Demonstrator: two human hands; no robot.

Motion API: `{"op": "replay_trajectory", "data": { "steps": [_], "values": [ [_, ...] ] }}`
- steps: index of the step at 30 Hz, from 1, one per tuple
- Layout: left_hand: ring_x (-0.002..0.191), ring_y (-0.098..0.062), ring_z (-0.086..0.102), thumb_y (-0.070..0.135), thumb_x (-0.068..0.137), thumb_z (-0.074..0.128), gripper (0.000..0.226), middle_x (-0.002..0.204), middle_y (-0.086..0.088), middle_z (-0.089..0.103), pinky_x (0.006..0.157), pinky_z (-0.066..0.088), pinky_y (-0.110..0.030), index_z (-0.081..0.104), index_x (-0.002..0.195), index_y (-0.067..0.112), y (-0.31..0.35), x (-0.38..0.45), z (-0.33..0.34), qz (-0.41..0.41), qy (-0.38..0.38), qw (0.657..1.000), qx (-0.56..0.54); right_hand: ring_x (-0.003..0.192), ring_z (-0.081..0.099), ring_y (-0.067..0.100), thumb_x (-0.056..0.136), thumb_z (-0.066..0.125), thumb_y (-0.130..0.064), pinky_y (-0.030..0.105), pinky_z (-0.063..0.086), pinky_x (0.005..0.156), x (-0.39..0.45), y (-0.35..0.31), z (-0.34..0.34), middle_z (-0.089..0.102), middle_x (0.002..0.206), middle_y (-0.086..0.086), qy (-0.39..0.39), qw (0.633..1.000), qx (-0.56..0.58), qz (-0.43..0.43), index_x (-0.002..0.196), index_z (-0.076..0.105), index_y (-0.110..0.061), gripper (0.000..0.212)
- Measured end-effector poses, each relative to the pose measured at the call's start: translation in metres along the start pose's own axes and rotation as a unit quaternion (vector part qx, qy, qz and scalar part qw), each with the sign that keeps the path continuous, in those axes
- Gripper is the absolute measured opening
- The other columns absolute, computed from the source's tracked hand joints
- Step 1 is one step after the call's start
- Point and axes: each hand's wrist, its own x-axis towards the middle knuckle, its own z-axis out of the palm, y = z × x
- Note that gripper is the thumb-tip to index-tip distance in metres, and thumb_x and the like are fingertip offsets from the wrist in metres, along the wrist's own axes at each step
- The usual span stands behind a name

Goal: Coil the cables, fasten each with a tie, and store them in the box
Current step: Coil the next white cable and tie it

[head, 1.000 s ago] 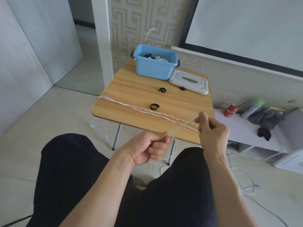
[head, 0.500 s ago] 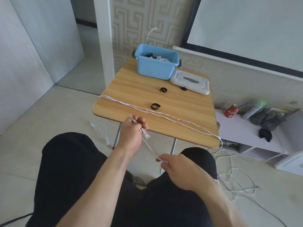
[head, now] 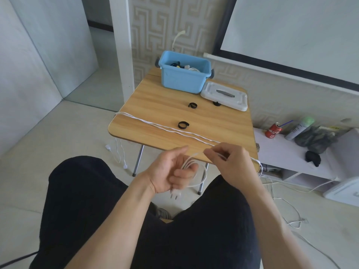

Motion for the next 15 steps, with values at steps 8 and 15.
{"op": "replay_trajectory", "data": {
  "steps": [8,15],
  "values": [
    [0.043,-0.01,0.019,0.027,0.101,0.035,0.04,0.05,0.007,0.032,0.041,0.026,-0.022,0.055,0.069,0.015,0.002,0.0,-0.001,0.054,0.04,0.989,-0.131,0.061,0.048,0.016,0.104,0.046,-0.041,0.03,0.039,0.051,-0.02,0.009,0.037,0.06,0.076,0.001,-0.087,0.965,0.244,0.046,0.096,0.07,-0.006,0.044],
    [0.042,-0.01,0.023,0.025,0.103,0.033,0.04,0.053,0.006,0.029,0.042,0.03,-0.022,0.06,0.077,0.011,0.001,0.001,0.007,0.054,-0.023,0.987,-0.147,0.056,0.022,0.014,0.097,0.05,-0.046,0.025,0.02,0.049,-0.019,0.004,0.042,0.039,0.079,0.01,-0.193,0.9,0.377,0.101,0.106,0.074,-0.016,0.04]
  ]
}}
